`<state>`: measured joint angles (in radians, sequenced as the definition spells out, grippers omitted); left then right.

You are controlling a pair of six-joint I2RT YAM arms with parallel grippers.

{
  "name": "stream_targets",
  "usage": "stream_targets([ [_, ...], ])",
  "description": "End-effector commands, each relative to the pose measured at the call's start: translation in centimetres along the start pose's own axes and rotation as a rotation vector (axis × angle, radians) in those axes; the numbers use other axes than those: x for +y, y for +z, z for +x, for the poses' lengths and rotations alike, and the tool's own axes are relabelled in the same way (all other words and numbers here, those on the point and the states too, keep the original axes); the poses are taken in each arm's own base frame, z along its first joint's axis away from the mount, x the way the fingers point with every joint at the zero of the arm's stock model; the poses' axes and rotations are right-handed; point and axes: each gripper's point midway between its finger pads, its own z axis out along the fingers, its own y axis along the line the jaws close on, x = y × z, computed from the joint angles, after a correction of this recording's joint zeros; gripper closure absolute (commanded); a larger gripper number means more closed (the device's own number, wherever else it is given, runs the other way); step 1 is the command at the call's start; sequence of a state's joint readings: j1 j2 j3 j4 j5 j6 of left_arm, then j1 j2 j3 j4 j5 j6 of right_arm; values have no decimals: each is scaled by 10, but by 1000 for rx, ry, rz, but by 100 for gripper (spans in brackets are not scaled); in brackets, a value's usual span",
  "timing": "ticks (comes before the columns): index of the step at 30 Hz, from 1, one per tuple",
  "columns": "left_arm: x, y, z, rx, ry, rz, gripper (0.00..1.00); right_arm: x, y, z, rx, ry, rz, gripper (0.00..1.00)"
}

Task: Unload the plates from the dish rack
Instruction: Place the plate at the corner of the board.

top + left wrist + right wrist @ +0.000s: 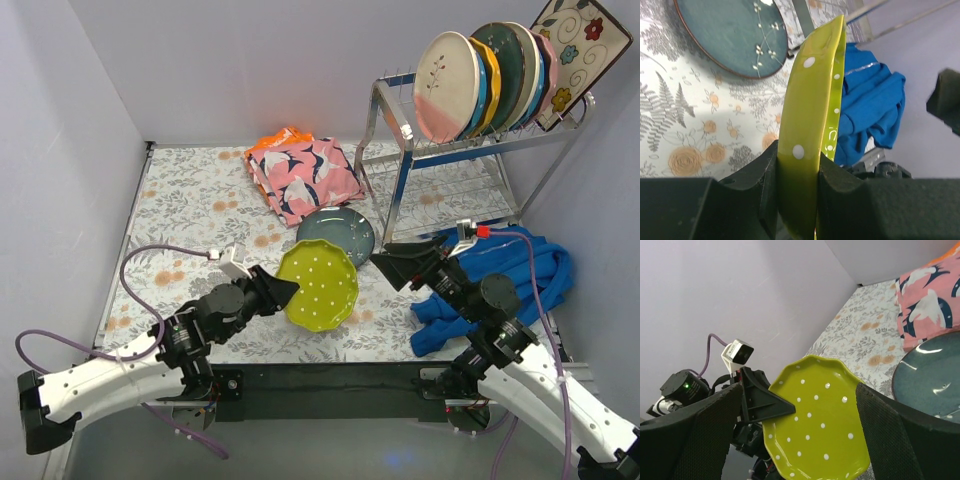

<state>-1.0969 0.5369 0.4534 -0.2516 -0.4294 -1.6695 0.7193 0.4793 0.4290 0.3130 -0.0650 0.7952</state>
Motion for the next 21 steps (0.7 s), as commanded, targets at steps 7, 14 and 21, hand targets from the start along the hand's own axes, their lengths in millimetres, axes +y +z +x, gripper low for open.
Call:
stream_targets([
  [7, -35, 36, -117, -164, -139, 133, 100, 3, -21, -10, -30, -70, 14, 2],
  [14, 8, 40, -220, -343, -227, 111, 100, -3, -24, 7, 45, -103, 15, 2],
  [21, 89, 36, -305, -485, -366, 88, 100, -6, -25, 22, 117, -178, -14, 2],
])
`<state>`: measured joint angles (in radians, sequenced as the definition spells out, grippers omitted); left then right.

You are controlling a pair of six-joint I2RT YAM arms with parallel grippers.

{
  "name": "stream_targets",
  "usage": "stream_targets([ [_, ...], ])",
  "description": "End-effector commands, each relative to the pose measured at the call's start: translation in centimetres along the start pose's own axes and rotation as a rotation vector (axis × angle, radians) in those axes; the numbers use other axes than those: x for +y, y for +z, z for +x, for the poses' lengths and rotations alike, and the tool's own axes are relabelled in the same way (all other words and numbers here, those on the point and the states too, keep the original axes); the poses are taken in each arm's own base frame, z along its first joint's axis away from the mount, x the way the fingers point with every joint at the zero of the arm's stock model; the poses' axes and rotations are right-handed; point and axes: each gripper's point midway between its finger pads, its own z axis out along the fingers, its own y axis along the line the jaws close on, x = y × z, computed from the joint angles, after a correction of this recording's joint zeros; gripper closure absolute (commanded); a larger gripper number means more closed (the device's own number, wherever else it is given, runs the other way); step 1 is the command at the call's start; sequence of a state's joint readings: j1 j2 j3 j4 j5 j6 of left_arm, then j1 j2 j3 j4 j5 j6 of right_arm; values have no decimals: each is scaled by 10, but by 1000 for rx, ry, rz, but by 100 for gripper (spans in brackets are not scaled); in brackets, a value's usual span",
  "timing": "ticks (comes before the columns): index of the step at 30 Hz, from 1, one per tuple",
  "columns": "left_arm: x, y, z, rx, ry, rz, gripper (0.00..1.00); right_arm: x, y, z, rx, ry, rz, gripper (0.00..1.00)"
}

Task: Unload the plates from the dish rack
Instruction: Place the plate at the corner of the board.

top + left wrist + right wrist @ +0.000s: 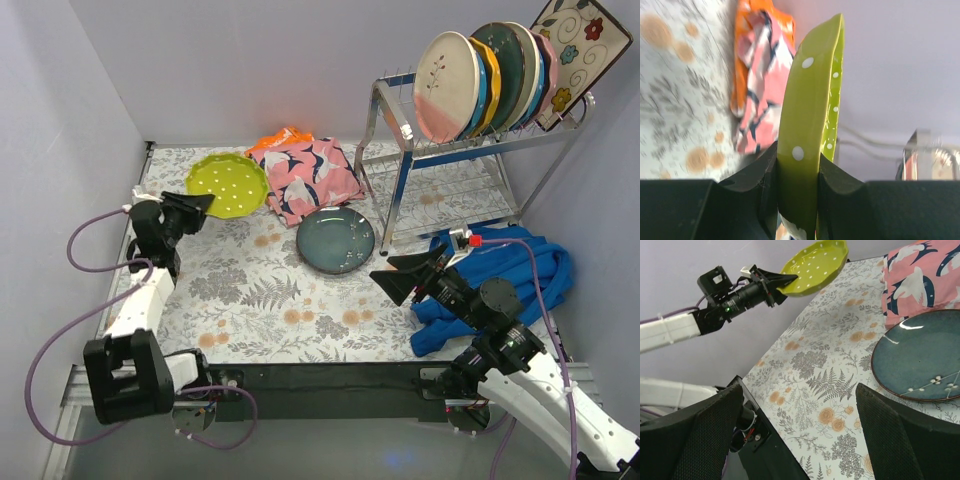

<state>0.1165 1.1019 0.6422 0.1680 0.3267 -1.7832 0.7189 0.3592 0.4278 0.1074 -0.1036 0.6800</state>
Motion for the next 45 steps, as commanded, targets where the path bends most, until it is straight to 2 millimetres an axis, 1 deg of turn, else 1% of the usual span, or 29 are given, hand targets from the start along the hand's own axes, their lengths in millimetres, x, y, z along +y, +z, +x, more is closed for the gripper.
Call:
stream_targets([
  [1, -68, 0, -58, -66, 8, 282, 100, 4, 0, 3, 26, -86, -40, 2],
  [2, -72, 4, -70, -89, 17, 281, 100, 2, 0, 4, 28, -96, -36, 2],
  [3, -63, 10, -83, -115, 10, 255, 100, 0, 0, 4, 26, -98, -30, 2],
  [4, -61, 14, -94, -148, 9, 253, 100, 0, 1, 4, 23, -102, -30, 2],
  [5, -61, 18, -102, -168, 3, 254, 100, 0, 1, 5, 26, -100, -34, 2],
  [6, -43, 31, -110, -172, -21, 218, 100, 1, 2, 6, 34, -98, -37, 2],
  [9, -35, 51, -125, -174, -33, 239, 100, 3, 2, 12, 59, -92, -59, 2],
  [10, -21, 66, -128, -162, -47, 233, 100, 2, 1, 12, 58, -92, -56, 2],
  [12, -18, 83, -137, -147, -49, 249, 100, -3, 1, 13, 45, -93, -37, 2],
  [13, 1, 98, -137, -130, -61, 221, 100, -4, 1, 13, 41, -93, -34, 2],
  [14, 8, 106, -140, -131, -53, 207, 100, -4, 0, 12, 38, -95, -33, 2],
  [15, 4, 113, -148, -139, -43, 215, 100, -4, 0, 12, 36, -97, -34, 2],
  [16, 24, 128, -146, -122, -54, 189, 100, -5, -1, 15, 40, -96, -33, 2],
  [18, 37, 146, -147, -90, -38, 177, 100, -7, -1, 15, 38, -101, -27, 2],
  [19, 33, 156, -155, -81, -35, 177, 100, -11, -1, 18, 43, -102, -18, 2],
  [20, 54, 168, -152, -61, -56, 144, 100, -11, -1, 18, 41, -102, -16, 2],
  [22, 58, 176, -160, -81, -44, 136, 100, -12, -1, 19, 43, -102, -16, 2],
  [24, 72, 184, -162, -90, -51, 108, 100, -11, -1, 18, 41, -102, -19, 2],
  [26, 76, 191, -167, -95, -47, 102, 100, -11, -1, 16, 36, -108, -17, 2],
  [28, 94, 201, -166, -92, -53, 61, 100, -12, -1, 15, 27, -107, -9, 2],
  [29, 89, 206, -172, -97, -41, 71, 100, -13, -2, 16, 26, -107, -6, 2],
  [30, 102, 212, -170, -88, -52, 50, 100, -13, -2, 15, 21, -107, -6, 2],
  [32, 102, 220, -177, -89, -33, 36, 100, -13, -3, 13, 14, -110, -5, 2],
  [33, 113, 225, -175, -79, -41, 4, 100, -14, -3, 14, 15, -110, -3, 1],
  [34, 115, 227, -178, -86, -33, -6, 99, -14, -2, 14, 14, -109, -1, 2],
  [35, 111, 231, -181, -89, -8, -1, 98, -15, -3, 14, 15, -109, 2, 2],
  [37, 124, 235, -180, -74, -6, -41, 92, -15, -2, 14, 14, -108, 1, 2],
  [39, 131, 237, -179, -71, 1, -68, 87, -14, -3, 14, 16, -108, -2, 2],
  [45, 145, 237, -179, -72, 33, -156, 65, -14, -3, 14, 12, -108, 1, 2],
])
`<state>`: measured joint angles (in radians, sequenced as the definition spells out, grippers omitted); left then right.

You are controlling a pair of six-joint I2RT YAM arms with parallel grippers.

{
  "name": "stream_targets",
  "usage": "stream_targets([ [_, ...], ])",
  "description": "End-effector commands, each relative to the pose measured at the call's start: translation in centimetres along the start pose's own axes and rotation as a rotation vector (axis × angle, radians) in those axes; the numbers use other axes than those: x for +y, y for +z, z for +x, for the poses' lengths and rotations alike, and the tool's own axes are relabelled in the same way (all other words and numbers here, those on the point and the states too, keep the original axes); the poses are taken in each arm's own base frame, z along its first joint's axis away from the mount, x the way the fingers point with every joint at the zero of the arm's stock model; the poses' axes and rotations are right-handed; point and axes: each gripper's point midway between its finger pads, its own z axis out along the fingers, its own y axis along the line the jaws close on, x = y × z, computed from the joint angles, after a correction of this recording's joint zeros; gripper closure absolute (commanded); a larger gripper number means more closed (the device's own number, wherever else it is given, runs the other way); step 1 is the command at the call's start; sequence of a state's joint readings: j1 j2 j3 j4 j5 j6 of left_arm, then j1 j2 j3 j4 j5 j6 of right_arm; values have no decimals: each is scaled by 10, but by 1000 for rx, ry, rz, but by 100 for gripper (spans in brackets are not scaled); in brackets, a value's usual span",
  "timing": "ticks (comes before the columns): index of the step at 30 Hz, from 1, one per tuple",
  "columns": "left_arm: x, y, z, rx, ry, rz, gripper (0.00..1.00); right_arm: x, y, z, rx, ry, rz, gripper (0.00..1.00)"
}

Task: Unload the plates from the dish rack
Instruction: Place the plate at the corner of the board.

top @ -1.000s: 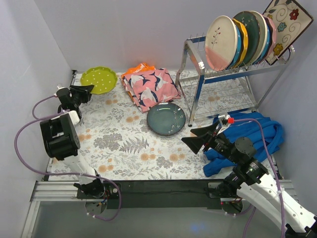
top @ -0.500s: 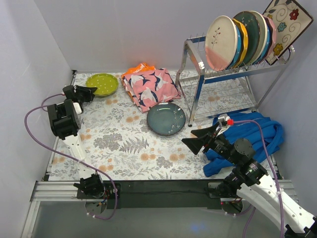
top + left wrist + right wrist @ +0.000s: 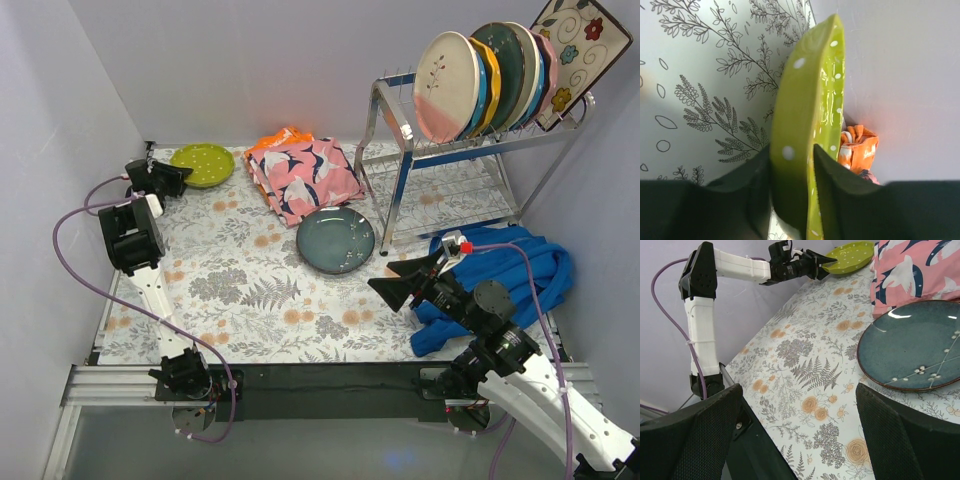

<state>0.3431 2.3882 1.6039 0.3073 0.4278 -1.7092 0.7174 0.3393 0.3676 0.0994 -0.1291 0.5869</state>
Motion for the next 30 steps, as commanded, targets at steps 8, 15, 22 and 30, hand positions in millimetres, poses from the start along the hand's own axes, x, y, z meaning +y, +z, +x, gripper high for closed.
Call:
stream_targets([
  [8, -9, -14, -23, -80, 127, -153, 53, 4, -4, -12, -51, -27, -12, 2],
  [15, 6, -32, -28, -119, 139, -283, 48, 5, -5, -13, -55, -27, -14, 2],
  [22, -1, -51, -31, -150, 169, -324, 43, 6, -6, -14, -58, -26, -16, 2],
  [30, -40, -84, -23, -150, 208, -276, 42, 5, -2, -10, -36, -28, -13, 2],
])
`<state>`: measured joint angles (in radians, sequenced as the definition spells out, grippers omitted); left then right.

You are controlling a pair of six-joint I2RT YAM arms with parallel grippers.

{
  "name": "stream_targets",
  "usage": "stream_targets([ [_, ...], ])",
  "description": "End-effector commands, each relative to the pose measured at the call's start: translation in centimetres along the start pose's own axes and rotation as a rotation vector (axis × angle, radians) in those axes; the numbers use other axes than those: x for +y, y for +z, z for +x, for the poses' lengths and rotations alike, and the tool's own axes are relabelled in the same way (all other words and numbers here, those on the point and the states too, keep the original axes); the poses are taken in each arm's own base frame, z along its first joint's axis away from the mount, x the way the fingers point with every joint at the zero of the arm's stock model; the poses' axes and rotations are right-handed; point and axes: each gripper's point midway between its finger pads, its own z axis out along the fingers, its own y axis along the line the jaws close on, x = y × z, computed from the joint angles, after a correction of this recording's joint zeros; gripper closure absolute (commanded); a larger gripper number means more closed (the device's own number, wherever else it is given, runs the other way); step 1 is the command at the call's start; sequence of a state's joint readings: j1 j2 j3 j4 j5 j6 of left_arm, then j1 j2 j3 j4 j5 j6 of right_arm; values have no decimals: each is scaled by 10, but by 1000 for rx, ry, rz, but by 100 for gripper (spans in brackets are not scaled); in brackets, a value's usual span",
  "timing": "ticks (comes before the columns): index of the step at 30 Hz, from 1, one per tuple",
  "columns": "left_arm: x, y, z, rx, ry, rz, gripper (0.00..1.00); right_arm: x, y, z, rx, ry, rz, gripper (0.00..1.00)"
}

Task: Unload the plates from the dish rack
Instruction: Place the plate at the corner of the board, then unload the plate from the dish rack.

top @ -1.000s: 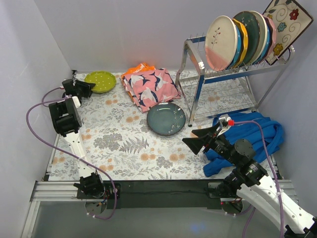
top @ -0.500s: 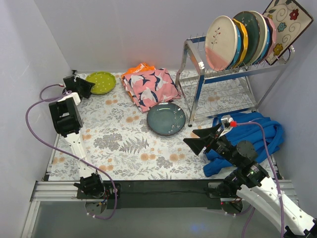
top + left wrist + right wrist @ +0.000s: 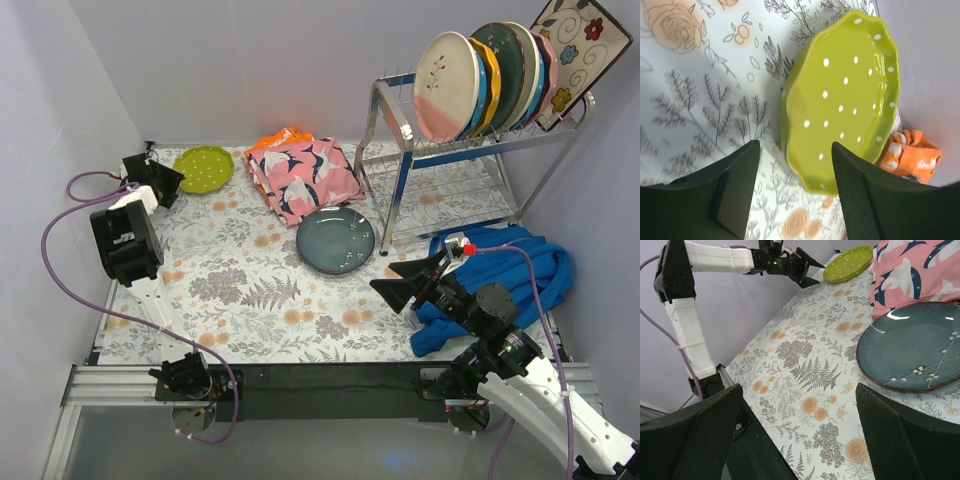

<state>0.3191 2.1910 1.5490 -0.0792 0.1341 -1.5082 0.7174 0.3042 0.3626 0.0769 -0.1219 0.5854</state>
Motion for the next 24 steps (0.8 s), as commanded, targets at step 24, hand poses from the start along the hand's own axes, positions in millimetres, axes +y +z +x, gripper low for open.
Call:
stream_targets([
  [24, -156, -322, 212, 141, 389, 762, 31, -13, 7, -24, -49, -120, 92, 3],
])
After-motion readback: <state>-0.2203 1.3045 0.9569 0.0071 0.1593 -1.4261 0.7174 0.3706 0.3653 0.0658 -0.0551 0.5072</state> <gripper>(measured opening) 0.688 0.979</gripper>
